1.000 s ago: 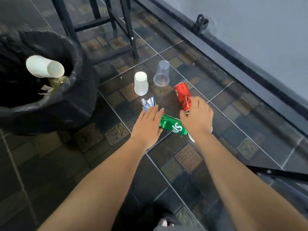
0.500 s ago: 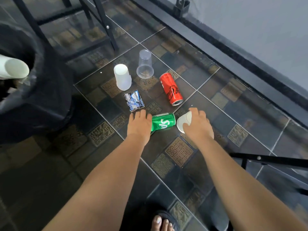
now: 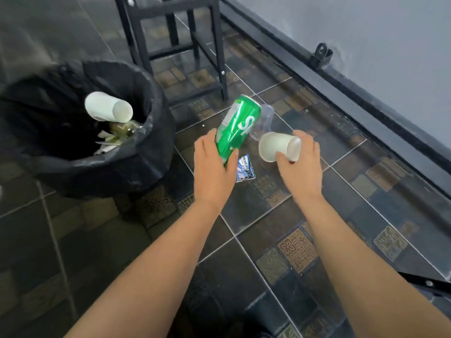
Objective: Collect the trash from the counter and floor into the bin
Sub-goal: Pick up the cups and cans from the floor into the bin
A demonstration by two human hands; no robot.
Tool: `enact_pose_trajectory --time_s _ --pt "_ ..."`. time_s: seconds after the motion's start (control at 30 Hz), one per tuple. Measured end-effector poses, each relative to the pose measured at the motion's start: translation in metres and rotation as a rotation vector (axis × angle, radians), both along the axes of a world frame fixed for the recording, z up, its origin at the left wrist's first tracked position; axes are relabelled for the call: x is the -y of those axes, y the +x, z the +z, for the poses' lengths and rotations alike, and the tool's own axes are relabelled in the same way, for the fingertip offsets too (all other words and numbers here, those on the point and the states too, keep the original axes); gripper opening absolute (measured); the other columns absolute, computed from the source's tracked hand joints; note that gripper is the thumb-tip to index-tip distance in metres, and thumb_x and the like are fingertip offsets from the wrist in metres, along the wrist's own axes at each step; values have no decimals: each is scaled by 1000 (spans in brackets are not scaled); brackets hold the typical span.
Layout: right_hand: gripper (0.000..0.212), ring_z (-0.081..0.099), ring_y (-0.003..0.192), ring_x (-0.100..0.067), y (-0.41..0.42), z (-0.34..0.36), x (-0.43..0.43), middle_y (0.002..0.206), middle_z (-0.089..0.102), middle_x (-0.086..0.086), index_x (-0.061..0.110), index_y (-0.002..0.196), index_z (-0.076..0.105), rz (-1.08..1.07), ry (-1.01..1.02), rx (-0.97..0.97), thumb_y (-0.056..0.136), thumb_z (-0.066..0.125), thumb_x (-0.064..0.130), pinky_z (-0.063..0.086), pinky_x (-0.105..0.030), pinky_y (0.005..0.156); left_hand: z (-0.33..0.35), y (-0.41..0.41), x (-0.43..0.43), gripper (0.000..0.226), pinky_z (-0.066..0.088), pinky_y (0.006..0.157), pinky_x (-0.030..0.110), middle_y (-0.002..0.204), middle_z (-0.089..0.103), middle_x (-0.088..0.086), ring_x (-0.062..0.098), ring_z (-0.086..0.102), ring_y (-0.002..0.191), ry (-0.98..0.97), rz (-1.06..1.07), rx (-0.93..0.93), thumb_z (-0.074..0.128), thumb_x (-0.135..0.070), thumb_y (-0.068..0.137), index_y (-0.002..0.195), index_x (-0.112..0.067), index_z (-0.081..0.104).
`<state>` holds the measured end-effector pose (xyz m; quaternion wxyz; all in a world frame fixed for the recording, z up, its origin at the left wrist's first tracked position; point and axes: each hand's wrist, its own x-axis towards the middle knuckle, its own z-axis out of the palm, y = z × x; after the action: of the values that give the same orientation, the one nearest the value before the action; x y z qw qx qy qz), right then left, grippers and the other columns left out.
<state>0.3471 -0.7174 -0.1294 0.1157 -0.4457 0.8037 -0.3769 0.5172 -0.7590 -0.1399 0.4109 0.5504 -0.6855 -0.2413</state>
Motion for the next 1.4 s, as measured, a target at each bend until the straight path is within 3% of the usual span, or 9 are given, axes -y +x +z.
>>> enact_pose_trajectory --time_s 0.13,0.27,0.37,0.43,0.6,0.7,0.9,1.0,1.4 --pt "61 40 116 -8 48 41 46 136 47 -5 19 137 44 99 -276 65 80 65 18 33 -13 88 45 27 23 62 37 103 30 132 46 11 22 43 121 -86 148 -122 66 -20 87 142 -5 42" --pt "58 41 119 -8 99 71 84 136 47 -10 9 136 45 177 -472 70 82 65 15 23 5 89 81 61 37 64 38 103 35 131 41 15 28 42 119 -169 271 -152 63 -14 85 142 -3 38" --pt "57 42 121 -11 140 84 108 136 46 -9 7 135 44 273 -527 98 82 65 15 25 3 91 93 100 52 64 31 102 30 132 42 18 29 39 119 -192 402 -50 61 -9 82 143 -4 39" --pt "57 41 122 -12 164 86 120 137 44 -7 11 136 43 368 -482 102 83 65 16 30 0 88 92 132 60 63 36 97 31 135 40 16 30 43 118 -126 454 51 61 -9 85 144 -16 41" --pt "57 50 117 -26 203 68 139 142 39 -4 21 139 39 600 -281 -25 88 62 24 47 -39 89 79 198 74 45 44 93 41 145 37 12 35 42 122 69 512 329 59 -18 95 138 -32 52" --pt "56 52 118 -28 211 53 146 144 39 -2 21 140 40 619 -203 -137 89 62 25 42 -46 98 67 216 76 42 43 97 47 146 39 14 38 41 125 122 498 516 57 -24 97 139 -30 54" --pt "61 21 147 -19 215 35 153 161 21 -2 25 150 30 691 -66 -281 95 50 42 12 -42 119 56 219 81 47 26 115 51 159 31 16 40 28 145 169 464 573 44 -42 103 148 -32 44" --pt "60 12 149 -15 209 35 149 162 19 1 25 152 25 717 -68 -285 98 44 43 8 -40 121 55 218 79 49 21 119 50 158 35 15 34 29 147 136 472 554 35 -41 105 149 -22 44" --pt "54 34 141 -24 81 4 89 153 38 -7 11 146 37 442 -28 -229 98 48 33 26 -44 116 29 72 35 54 21 120 47 154 41 15 31 32 146 -208 96 610 38 -35 103 147 -5 43"
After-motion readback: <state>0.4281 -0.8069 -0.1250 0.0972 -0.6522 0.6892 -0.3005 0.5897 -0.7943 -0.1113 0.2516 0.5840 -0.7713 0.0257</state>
